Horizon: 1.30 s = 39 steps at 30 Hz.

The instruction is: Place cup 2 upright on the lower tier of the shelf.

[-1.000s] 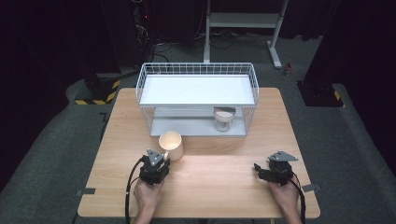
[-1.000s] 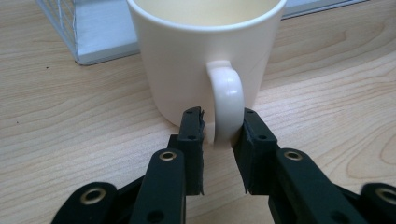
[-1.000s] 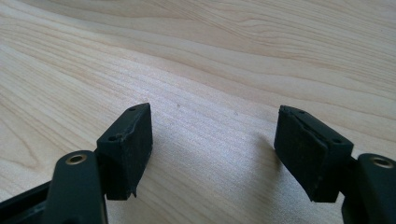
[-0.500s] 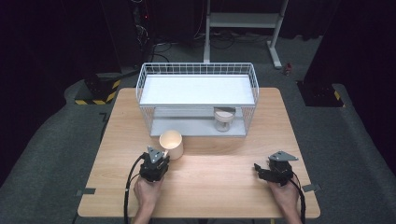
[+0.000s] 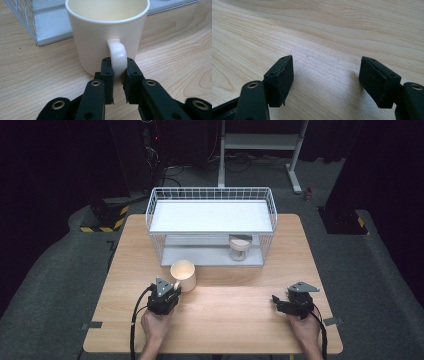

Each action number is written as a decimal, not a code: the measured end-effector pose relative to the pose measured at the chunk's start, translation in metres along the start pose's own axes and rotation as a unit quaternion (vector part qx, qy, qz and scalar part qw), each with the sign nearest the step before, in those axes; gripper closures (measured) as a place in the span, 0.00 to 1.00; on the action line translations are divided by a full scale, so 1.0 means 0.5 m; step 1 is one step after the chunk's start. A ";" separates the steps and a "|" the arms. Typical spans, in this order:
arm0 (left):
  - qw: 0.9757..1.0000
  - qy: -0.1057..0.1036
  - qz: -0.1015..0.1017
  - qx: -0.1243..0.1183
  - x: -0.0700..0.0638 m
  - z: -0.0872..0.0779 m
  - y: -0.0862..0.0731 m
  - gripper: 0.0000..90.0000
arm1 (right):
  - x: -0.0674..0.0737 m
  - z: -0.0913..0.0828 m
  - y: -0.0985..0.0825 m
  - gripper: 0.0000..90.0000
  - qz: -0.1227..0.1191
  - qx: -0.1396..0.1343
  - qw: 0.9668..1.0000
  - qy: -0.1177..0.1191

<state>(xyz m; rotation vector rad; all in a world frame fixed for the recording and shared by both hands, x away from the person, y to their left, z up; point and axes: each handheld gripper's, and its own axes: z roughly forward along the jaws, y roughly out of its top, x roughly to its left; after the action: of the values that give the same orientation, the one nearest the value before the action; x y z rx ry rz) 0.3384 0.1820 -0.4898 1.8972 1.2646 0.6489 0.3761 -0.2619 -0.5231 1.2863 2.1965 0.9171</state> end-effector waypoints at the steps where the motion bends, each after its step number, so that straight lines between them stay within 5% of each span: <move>1: 1.000 -0.001 0.002 -0.002 0.000 -0.002 0.000 0.89 | 0.000 0.000 0.000 0.31 0.000 0.000 1.000 0.000; 18: 0.999 -0.018 0.017 -0.031 0.007 -0.022 0.010 0.89 | -0.001 0.001 0.000 0.31 0.004 0.001 1.000 0.003; 28: 0.998 -0.046 0.008 -0.037 0.015 -0.019 0.034 0.89 | -0.001 0.001 0.000 0.31 0.004 0.001 1.000 0.003; 39: 0.998 -0.054 0.018 -0.042 0.024 -0.011 0.075 0.89 | -0.001 0.001 0.000 0.31 0.004 0.001 1.000 0.003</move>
<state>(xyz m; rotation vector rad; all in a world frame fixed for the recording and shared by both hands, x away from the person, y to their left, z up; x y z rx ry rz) 0.3593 0.1861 -0.4561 1.8646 1.1217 0.6009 0.3767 -0.2624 -0.5232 1.2958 2.1983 0.9238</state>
